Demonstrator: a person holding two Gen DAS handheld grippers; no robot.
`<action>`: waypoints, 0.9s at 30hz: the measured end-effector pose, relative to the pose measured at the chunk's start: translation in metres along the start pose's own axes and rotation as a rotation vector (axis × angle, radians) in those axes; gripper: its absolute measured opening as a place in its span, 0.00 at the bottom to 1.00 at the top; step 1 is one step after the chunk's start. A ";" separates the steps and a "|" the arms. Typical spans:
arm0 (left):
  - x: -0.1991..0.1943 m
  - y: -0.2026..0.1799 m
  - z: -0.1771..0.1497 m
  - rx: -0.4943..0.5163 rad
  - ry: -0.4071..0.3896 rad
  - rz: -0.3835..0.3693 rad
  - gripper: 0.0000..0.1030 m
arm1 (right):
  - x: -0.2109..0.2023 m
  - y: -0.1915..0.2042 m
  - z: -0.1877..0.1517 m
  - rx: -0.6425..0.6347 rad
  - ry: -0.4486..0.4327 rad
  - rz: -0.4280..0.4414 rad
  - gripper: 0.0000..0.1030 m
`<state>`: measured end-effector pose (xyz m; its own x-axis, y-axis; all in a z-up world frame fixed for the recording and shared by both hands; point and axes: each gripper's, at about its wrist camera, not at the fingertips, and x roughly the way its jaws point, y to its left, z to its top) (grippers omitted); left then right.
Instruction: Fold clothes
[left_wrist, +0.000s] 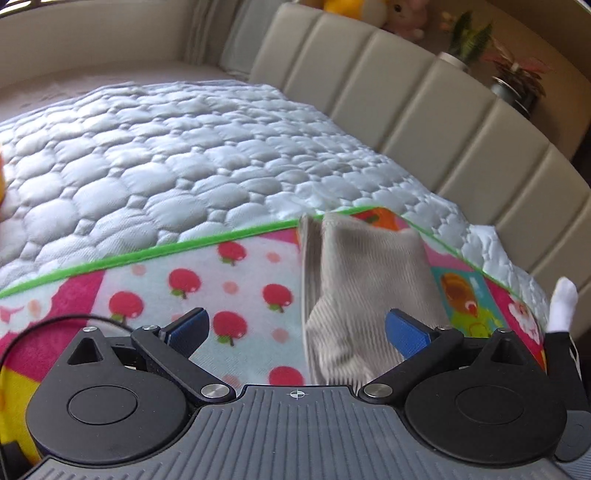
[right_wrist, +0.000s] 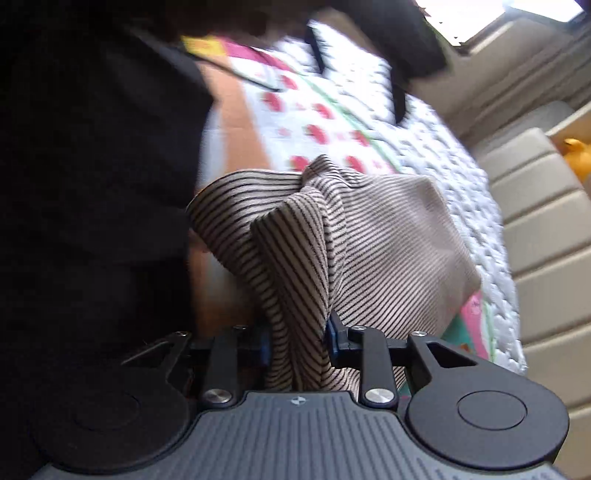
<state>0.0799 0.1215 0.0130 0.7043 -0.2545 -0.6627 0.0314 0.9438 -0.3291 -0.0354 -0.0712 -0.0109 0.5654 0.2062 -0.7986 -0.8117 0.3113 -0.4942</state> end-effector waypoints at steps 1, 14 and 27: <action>0.001 -0.005 0.004 0.031 -0.005 -0.004 1.00 | -0.010 0.003 -0.001 -0.036 0.001 0.014 0.25; 0.042 0.024 0.039 0.021 -0.076 0.005 1.00 | 0.024 -0.127 0.055 -0.168 -0.038 -0.044 0.30; 0.066 -0.018 0.016 0.309 -0.061 -0.131 1.00 | 0.086 -0.166 0.046 0.098 -0.119 -0.132 0.90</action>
<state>0.1374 0.0909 -0.0145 0.7213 -0.3731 -0.5836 0.3310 0.9258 -0.1828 0.1545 -0.0622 0.0183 0.6841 0.2635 -0.6801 -0.7143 0.4306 -0.5516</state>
